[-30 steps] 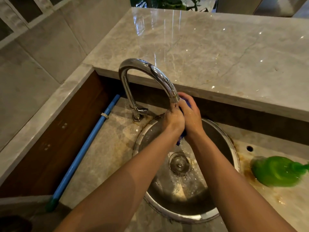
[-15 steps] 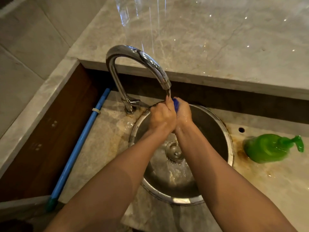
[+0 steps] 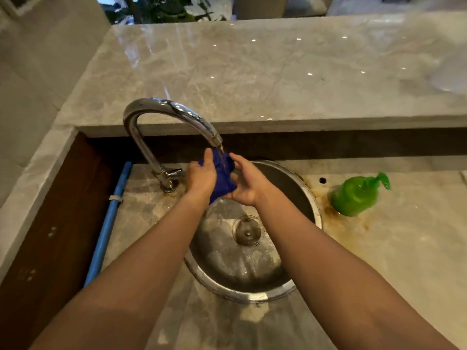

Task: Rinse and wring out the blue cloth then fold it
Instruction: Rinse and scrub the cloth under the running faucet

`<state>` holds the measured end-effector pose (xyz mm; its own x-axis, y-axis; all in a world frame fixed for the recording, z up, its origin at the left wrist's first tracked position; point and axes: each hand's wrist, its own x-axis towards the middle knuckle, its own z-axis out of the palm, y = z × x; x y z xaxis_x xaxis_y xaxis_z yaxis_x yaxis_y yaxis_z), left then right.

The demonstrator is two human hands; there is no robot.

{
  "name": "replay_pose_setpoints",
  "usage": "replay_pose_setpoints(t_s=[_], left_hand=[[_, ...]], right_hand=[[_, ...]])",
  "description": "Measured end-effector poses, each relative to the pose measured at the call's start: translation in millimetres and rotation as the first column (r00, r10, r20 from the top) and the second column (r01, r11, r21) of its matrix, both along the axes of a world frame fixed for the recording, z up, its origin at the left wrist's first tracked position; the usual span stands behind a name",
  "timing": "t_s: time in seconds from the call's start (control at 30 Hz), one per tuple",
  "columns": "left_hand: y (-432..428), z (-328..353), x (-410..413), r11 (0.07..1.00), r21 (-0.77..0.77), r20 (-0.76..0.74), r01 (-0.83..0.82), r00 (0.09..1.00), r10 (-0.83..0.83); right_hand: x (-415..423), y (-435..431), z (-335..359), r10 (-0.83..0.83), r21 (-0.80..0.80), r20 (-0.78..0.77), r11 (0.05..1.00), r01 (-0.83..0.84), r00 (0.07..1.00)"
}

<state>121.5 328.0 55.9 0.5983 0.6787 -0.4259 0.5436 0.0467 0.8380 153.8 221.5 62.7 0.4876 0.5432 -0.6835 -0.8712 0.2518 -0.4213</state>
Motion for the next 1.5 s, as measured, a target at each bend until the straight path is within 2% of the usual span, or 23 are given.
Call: replay_pose_setpoints(t_s=[0.1,0.17,0.23,0.37,0.57,0.77,0.93,1.07,1.2,1.4,1.5], left_hand=[[5,2,1,0.948,-0.317,0.043,-0.028,0.998,0.044],[9,6,-2,0.819,-0.574,0.078,-0.005,0.995,0.060],[13,11,-5,0.736,-0.677,0.073,0.011,0.996,0.052],[12,16,-9,0.708,-0.705,0.080,0.049,0.997,0.011],[8,19,-11,0.711,-0.698,0.139,0.089,0.990,0.013],[10,17,-11,0.761,-0.646,0.189,0.060,0.978,0.083],[4,11,-17,0.791,-0.610,0.179,0.045,0.981,0.082],[-3,12,-16,0.807,-0.589,0.172,0.042,0.982,0.074],[-1,17,-15,0.741,-0.670,0.119,0.038,0.991,0.057],[2,23,-9,0.728,-0.684,0.087,0.044,0.996,0.021],[-3,25,-6,0.692,-0.721,0.037,-0.039,0.995,0.095]], right_hand=[[-5,1,-2,-0.030,-0.085,0.056,0.996,0.035,0.998],[-9,2,-6,-0.045,-0.136,0.077,0.989,0.055,0.996],[-12,-1,-11,-0.085,-0.145,0.084,0.985,0.097,0.993],[-18,-8,-18,-0.137,-0.110,0.096,0.983,0.147,0.986],[-21,-11,-13,-0.197,0.026,0.051,0.980,0.196,0.979],[-22,-12,-6,-0.198,0.015,0.051,0.980,0.198,0.979],[-28,-9,-8,-0.240,0.026,0.107,0.971,0.239,0.965],[-28,-4,-3,-0.193,0.003,0.108,0.981,0.194,0.975],[-24,-2,6,-0.130,-0.043,0.108,0.990,0.136,0.986],[-25,7,14,-0.136,-0.110,0.241,0.980,0.167,0.961],[-29,20,13,-0.122,-0.239,0.449,0.938,0.251,0.885]])
